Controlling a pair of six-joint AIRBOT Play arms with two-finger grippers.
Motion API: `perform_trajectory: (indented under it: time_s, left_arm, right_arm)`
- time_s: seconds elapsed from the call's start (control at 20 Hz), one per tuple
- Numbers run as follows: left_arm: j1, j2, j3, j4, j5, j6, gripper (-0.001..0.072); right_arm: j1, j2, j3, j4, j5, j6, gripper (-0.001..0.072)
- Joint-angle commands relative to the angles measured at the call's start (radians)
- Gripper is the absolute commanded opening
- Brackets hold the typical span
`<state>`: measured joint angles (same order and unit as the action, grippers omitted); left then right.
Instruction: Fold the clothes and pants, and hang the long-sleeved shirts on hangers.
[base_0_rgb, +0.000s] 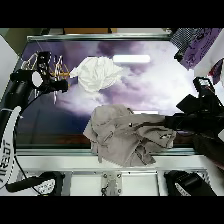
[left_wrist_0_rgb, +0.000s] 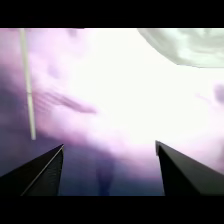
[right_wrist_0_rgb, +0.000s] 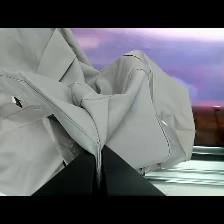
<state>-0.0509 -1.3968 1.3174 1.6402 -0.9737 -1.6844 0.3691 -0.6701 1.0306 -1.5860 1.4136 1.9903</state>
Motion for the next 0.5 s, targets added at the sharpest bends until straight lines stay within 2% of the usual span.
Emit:
perform_trajectory:
  time_s: [0.0, 0.2, 0.45]
  left_arm:
    - [0.069, -0.131, 0.002, 0.132, 0.066, 0.011, 0.0608]
    - [0.095, -0.229, 0.015, 0.177, 0.133, 0.01, 0.0608]
    - [0.106, -0.383, 0.154, 0.175, 0.092, 0.012, 0.0608]
  right_arm:
    - [0.0, -0.002, 0.0, 0.0, 0.0, 0.0, 0.0015]
    - [0.0, -0.003, 0.0, 0.0, 0.0, 0.0, 0.0015]
    - [0.0, -0.003, 0.0, 0.0, 0.0, 0.0, 0.0016]
